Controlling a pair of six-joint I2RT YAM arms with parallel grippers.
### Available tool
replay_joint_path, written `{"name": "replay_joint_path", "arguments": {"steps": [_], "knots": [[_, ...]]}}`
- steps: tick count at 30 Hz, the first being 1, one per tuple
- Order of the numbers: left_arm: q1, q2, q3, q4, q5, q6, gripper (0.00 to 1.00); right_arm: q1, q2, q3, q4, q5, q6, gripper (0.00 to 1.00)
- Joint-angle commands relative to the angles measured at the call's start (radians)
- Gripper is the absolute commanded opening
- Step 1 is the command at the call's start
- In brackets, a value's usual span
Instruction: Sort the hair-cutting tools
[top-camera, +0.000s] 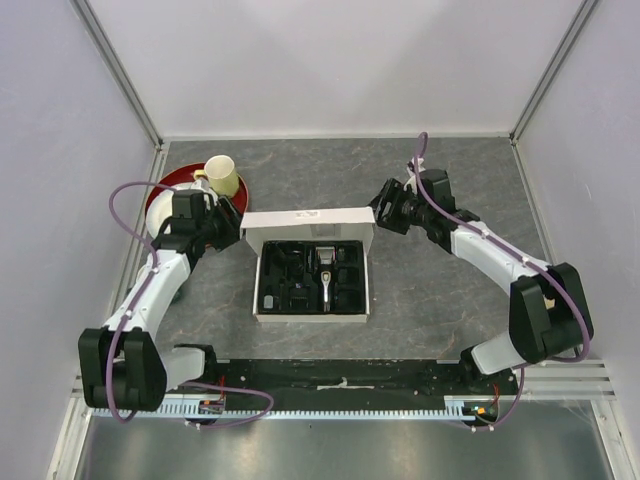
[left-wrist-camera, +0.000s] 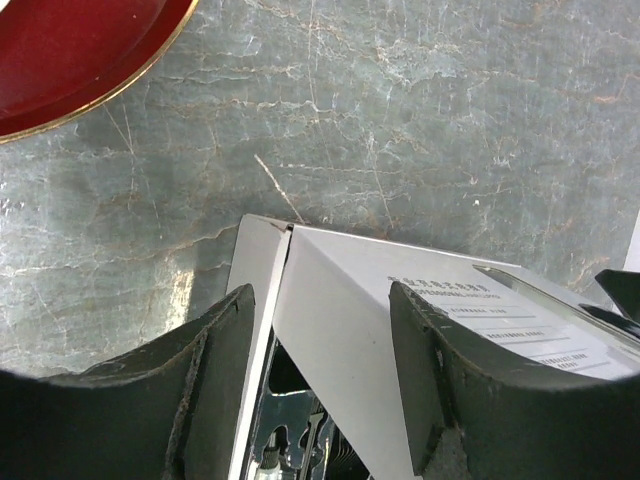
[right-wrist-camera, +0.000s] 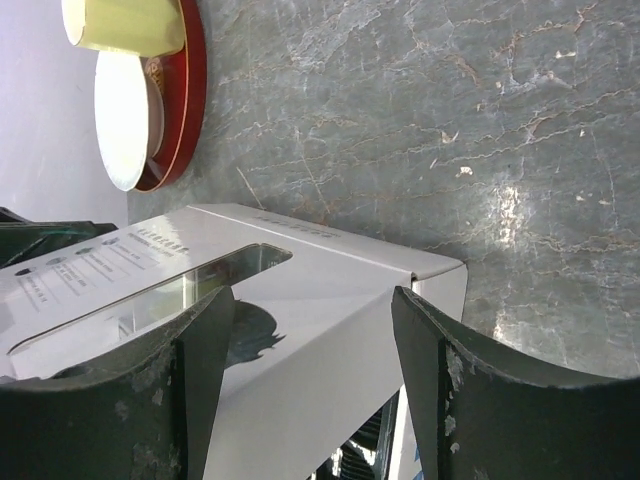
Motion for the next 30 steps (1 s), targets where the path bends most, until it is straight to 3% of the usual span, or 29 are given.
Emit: {"name": "replay_joint_path", "arguments": {"steps": [1, 8, 12, 17, 30], "knots": [[-0.005, -0.054, -0.031, 0.008, 0.054, -0.009, 0.63, 0.003, -0.074, -0.022, 0.020, 0.011, 0.015, 0.72], [-0.006, -0.088, -0.061, -0.010, 0.005, -0.005, 0.63, 0.003, -0.149, -0.008, -0.138, 0.278, -0.056, 0.72], [-0.006, -0.118, -0.074, -0.024, -0.054, -0.013, 0.63, 0.004, -0.198, -0.022, -0.190, 0.346, -0.080, 0.72], [-0.006, -0.174, -0.100, -0.033, -0.117, -0.030, 0.64, 0.004, -0.257, -0.083, -0.225, 0.320, -0.103, 0.71], [-0.006, -0.246, -0.176, -0.018, -0.065, -0.047, 0.63, 0.095, -0.318, -0.186, -0.159, 0.179, -0.105, 0.68]]}}
